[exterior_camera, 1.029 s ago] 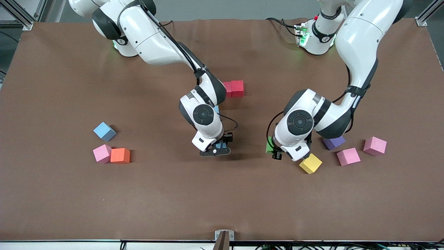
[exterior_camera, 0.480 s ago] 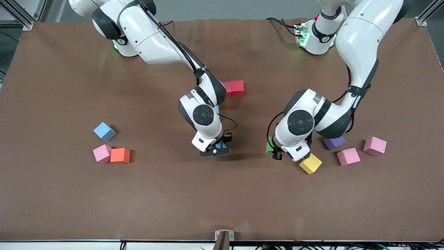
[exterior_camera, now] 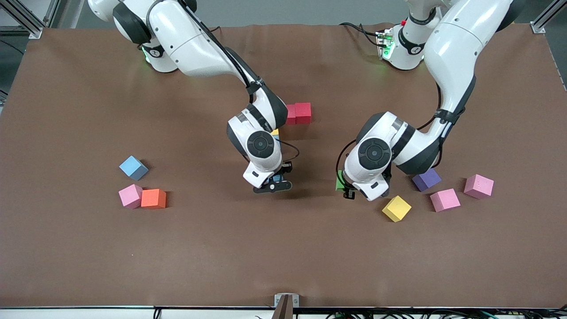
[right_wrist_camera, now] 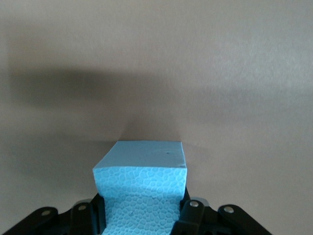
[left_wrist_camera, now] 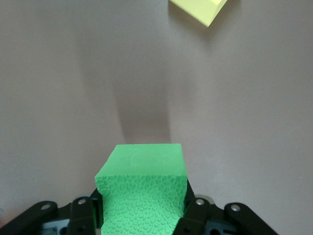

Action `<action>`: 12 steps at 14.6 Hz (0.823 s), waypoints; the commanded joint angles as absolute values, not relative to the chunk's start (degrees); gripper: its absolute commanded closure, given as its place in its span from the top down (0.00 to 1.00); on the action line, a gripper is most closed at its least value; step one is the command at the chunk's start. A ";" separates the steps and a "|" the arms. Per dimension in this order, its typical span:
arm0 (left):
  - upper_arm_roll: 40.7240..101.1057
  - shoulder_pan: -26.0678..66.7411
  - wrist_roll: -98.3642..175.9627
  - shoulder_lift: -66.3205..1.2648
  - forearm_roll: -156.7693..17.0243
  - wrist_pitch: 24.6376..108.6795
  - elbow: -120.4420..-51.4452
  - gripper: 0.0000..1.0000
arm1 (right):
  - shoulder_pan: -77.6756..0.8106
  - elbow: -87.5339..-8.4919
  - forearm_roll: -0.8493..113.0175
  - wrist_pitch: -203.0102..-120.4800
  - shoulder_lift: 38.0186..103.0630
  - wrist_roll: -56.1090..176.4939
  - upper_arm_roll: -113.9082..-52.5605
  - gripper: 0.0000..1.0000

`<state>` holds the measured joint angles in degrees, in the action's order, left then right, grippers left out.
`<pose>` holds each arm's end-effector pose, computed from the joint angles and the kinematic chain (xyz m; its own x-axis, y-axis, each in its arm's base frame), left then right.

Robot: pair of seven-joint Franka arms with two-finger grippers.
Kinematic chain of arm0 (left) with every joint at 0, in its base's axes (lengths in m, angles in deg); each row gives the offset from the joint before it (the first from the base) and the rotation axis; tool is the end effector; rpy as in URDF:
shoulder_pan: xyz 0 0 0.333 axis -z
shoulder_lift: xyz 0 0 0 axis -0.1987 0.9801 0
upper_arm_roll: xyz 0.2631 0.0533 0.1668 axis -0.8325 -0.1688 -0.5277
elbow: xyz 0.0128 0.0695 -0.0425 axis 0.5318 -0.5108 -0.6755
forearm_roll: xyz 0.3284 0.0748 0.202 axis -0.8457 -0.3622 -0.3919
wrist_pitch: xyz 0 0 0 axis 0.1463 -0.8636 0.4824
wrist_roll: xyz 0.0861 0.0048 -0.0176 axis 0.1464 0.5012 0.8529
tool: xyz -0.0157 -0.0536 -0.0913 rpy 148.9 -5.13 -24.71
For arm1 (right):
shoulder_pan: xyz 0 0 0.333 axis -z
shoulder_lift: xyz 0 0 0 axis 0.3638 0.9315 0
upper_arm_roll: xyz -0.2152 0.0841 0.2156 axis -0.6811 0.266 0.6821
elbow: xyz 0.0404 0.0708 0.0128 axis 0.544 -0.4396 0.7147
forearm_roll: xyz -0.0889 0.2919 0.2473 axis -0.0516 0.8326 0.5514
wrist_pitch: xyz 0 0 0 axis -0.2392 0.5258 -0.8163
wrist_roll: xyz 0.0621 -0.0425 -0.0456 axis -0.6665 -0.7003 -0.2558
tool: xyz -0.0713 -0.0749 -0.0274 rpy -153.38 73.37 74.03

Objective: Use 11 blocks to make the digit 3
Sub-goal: 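Lower light blue below yellow with the right gripper while the left gripper brings green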

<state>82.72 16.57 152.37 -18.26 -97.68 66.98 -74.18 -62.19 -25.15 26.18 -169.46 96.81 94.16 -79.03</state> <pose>0.6074 -0.3366 0.2797 0.1638 0.9865 -0.0039 0.9822 -0.1634 -0.0925 0.5629 0.4771 0.2060 0.9887 0.1256 -0.0823 0.1219 -0.9913 -0.0492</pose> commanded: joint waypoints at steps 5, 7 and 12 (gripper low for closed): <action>86.51 16.21 158.03 -19.83 -97.15 70.87 -79.83 0.04 | -63.70 -36.24 26.53 -174.33 92.35 93.53 -78.84 0.24; 86.95 16.12 159.17 -20.97 -97.23 70.96 -81.67 0.04 | -63.79 -38.11 26.62 -176.02 91.64 93.53 -78.75 0.24; 88.18 16.30 162.24 -21.67 -97.32 71.92 -83.87 0.04 | -64.22 -38.20 26.80 -176.12 91.73 93.53 -78.66 0.24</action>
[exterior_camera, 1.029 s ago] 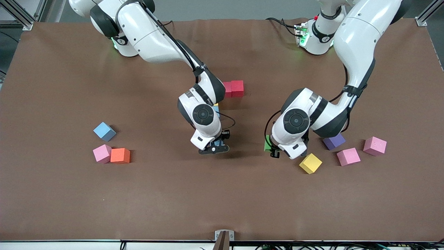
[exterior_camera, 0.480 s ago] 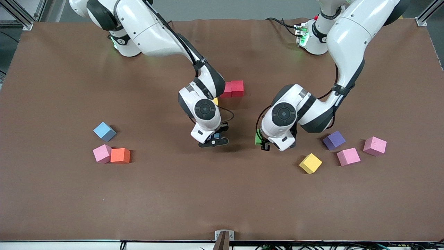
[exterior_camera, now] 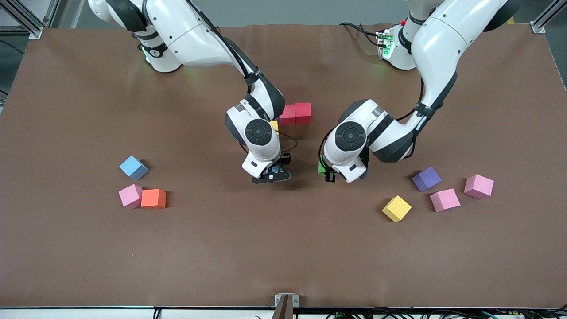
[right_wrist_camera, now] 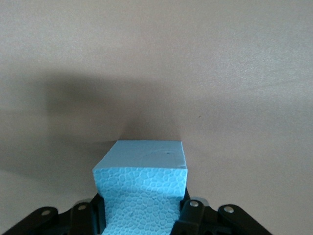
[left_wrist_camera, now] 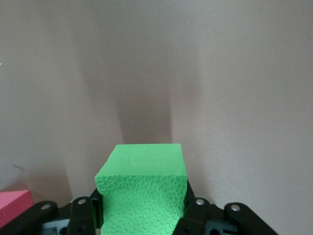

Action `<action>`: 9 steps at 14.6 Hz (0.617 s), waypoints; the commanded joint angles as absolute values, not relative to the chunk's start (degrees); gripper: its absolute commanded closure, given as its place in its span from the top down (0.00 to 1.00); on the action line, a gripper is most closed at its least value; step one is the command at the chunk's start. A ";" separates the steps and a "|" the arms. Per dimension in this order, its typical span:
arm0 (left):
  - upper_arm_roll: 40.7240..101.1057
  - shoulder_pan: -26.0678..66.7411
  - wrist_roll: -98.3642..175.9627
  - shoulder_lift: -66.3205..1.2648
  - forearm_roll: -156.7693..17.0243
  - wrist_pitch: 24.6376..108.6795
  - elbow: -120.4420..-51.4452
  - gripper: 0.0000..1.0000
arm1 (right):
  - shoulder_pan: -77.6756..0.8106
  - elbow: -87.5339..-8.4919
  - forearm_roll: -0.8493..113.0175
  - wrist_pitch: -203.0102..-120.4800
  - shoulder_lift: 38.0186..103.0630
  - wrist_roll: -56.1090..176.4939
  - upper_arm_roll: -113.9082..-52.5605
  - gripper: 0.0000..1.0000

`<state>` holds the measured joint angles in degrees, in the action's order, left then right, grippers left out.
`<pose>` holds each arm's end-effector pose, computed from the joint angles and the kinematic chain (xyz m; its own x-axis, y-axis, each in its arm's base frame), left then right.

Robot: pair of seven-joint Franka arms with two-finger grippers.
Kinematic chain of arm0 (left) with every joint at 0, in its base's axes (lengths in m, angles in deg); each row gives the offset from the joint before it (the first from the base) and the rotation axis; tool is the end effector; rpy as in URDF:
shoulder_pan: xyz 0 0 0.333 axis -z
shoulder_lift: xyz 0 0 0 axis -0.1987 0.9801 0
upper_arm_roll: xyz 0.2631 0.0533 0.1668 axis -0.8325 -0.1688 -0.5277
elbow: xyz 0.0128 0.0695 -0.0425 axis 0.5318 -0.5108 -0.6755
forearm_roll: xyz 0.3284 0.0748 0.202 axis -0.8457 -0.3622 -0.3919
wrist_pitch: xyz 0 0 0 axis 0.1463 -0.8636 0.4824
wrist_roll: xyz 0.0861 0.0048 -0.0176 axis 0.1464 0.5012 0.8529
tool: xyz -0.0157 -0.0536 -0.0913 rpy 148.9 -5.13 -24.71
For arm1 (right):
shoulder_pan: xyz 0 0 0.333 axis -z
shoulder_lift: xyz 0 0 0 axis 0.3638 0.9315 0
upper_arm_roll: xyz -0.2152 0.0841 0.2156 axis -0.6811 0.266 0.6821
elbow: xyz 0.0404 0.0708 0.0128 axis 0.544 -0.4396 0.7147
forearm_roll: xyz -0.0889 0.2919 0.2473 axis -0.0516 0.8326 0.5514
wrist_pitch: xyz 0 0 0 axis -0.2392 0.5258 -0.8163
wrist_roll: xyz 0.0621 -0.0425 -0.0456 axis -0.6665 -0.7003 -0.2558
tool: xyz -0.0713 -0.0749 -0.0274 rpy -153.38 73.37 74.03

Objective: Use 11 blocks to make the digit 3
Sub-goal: 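Lower light blue below yellow with the right gripper while the left gripper brings green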

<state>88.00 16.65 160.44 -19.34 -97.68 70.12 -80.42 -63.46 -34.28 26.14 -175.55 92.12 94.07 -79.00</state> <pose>0.5532 -0.3847 0.2688 0.1291 0.9910 -0.0365 0.9836 -0.1327 -0.1218 0.5367 0.4728 0.2046 0.9887 0.1398 -0.0549 0.1366 -0.9889 -0.0589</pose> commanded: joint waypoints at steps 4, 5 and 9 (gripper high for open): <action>88.36 16.30 163.04 -22.90 -97.41 74.91 -87.21 0.04 | -64.14 -38.38 26.80 -174.71 91.29 93.35 -78.31 0.24; 88.45 16.38 163.30 -22.91 -97.50 75.18 -87.48 0.04 | -64.14 -38.38 26.80 -174.45 91.29 93.26 -78.31 0.24; 89.24 16.30 163.66 -23.26 -97.67 76.58 -88.88 0.03 | -64.14 -38.46 26.80 -173.75 91.29 91.33 -78.31 0.24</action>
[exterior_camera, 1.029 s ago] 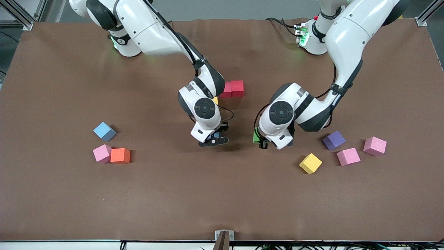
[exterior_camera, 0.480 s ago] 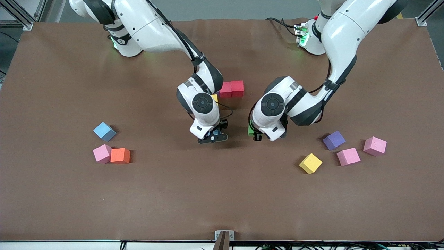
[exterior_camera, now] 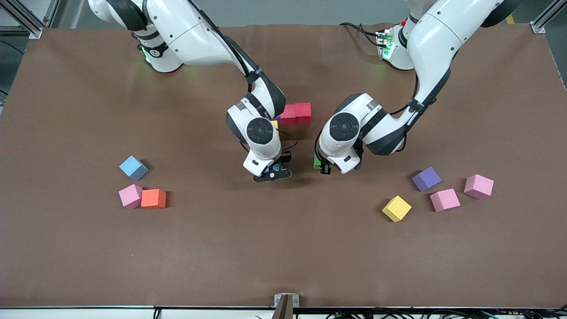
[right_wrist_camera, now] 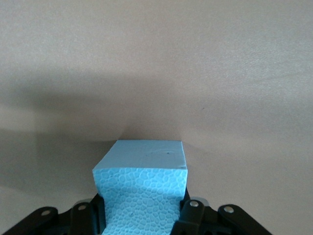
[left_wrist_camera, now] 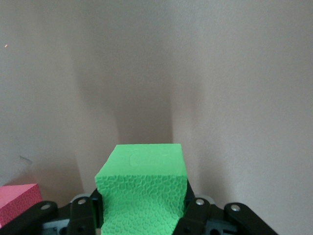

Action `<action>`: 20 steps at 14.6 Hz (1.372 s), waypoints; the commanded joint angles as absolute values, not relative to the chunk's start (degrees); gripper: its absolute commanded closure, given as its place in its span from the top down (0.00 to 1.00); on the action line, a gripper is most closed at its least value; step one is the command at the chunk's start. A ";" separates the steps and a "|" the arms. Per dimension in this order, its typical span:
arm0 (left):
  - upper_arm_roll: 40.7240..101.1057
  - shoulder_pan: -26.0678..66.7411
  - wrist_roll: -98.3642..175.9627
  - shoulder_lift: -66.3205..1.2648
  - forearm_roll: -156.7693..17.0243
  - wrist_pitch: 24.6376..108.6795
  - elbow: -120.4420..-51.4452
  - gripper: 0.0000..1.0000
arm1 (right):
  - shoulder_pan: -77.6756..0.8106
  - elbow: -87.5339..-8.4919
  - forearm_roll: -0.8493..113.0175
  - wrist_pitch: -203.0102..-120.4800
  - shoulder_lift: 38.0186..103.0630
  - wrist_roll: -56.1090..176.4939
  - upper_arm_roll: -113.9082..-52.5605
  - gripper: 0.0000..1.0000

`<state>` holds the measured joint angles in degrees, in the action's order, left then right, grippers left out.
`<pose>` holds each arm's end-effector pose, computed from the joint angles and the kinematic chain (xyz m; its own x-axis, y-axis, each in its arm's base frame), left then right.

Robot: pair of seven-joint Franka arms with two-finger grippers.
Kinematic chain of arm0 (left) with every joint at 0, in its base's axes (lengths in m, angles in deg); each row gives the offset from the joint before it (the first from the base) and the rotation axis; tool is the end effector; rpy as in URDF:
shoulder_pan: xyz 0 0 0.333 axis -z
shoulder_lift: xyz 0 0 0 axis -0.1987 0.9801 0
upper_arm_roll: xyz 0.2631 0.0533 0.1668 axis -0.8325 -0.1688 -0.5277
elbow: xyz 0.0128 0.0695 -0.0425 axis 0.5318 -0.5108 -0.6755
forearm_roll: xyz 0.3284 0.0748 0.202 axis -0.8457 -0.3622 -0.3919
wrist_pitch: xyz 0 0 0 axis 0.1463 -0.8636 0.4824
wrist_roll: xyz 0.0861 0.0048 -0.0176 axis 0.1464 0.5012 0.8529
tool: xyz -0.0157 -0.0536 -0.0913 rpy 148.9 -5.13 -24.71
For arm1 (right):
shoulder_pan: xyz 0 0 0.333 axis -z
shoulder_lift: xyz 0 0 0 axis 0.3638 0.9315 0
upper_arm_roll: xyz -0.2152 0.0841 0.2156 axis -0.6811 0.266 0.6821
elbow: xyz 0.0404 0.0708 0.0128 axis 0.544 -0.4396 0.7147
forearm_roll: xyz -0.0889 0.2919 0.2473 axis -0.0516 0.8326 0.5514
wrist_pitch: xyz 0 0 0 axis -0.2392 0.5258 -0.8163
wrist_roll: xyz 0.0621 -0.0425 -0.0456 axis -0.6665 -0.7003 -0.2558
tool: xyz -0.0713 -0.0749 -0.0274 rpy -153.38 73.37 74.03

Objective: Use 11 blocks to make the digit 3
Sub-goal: 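Lower light blue below yellow with the right gripper while the left gripper brings green, then release light blue with the right gripper while the left gripper places green beside it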

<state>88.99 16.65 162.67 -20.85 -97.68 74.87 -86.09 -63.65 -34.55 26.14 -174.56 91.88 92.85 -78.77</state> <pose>0.5241 -0.3952 0.2548 0.1310 0.9901 -0.0511 0.9840 -0.1361 -0.1148 0.5313 0.4748 0.2041 0.9833 0.1677 -0.0709 0.1640 -0.9850 -0.0542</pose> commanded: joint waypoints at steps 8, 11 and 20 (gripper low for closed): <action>89.15 16.30 167.87 -24.22 -98.46 83.52 -94.33 0.03 | -64.58 -39.17 26.80 -173.74 90.94 91.33 -78.22 0.24; 89.15 16.38 168.93 -24.58 -98.55 85.81 -95.39 0.03 | -64.49 -39.69 26.80 -173.74 90.85 91.24 -78.22 0.25; 89.15 18.14 172.36 -24.14 -98.55 87.75 -95.48 0.04 | -64.49 -40.05 26.80 -173.21 90.41 91.24 -78.22 0.28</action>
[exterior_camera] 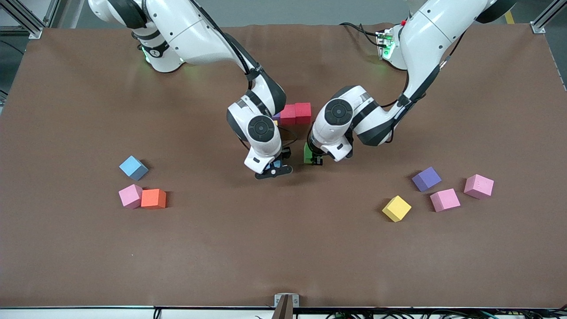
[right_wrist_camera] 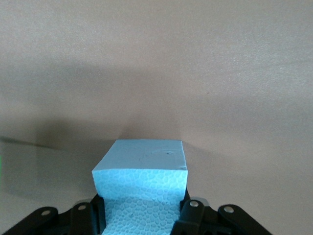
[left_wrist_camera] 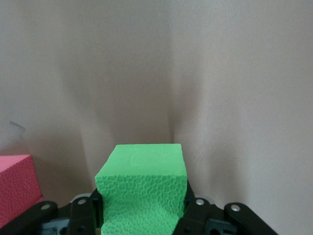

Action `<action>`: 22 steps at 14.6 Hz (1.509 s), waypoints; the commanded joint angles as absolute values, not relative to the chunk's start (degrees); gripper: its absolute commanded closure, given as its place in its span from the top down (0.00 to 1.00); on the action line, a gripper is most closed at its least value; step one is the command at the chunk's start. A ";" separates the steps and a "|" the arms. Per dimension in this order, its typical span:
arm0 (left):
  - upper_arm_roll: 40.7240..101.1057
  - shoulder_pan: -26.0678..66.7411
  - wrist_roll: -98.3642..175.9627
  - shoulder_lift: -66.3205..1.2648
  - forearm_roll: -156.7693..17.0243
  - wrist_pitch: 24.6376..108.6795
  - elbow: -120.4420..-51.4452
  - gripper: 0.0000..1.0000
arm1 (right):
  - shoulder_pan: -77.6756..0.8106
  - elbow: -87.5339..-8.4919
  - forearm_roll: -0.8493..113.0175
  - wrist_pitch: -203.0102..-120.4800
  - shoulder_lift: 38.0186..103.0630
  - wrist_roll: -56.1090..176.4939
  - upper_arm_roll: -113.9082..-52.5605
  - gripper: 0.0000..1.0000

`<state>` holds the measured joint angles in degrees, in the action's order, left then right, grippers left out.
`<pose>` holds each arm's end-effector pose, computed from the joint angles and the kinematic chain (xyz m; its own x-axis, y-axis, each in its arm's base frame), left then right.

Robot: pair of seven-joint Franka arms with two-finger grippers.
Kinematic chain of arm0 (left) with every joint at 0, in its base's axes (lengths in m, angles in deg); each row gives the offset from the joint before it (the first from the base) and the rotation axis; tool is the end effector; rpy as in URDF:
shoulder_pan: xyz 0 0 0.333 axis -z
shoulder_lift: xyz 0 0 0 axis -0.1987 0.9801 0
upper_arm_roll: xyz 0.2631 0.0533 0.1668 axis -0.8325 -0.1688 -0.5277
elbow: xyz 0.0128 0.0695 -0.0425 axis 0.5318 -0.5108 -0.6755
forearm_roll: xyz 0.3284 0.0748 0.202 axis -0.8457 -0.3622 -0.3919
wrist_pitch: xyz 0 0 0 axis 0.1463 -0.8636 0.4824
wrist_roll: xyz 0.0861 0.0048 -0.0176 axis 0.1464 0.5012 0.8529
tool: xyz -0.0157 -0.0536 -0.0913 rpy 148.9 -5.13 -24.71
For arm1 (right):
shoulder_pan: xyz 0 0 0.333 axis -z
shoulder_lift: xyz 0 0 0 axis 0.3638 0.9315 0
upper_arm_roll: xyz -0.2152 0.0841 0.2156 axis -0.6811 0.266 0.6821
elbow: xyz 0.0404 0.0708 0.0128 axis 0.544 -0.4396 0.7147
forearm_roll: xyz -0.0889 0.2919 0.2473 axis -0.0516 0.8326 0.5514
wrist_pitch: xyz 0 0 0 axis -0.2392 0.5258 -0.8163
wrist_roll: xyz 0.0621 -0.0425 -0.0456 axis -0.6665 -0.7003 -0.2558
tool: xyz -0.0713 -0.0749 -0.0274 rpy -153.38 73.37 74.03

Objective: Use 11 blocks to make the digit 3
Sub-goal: 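Release light blue with the right gripper while the left gripper places green beside it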

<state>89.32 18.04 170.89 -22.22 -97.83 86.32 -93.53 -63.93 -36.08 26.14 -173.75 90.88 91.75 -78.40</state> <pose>0.4852 -0.4158 0.2361 0.0458 0.9921 -0.1167 0.9966 -0.0535 -0.0634 0.5209 0.4755 0.2038 0.9762 0.1958 -0.0928 0.1920 -0.9802 -0.0485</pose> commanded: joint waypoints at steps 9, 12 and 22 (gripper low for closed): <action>89.15 19.81 173.94 -23.78 -98.46 88.27 -94.95 0.04 | -63.44 -32.94 27.32 -163.74 90.15 91.85 -78.49 1.00; 89.15 19.90 174.55 -23.70 -98.46 88.27 -94.95 0.04 | -61.24 -31.70 27.32 -160.83 87.43 91.77 -78.22 1.00; 88.98 23.15 181.75 -22.03 -98.46 89.41 -94.60 0.05 | -44.21 -32.22 26.97 -154.23 80.74 73.17 -78.49 1.00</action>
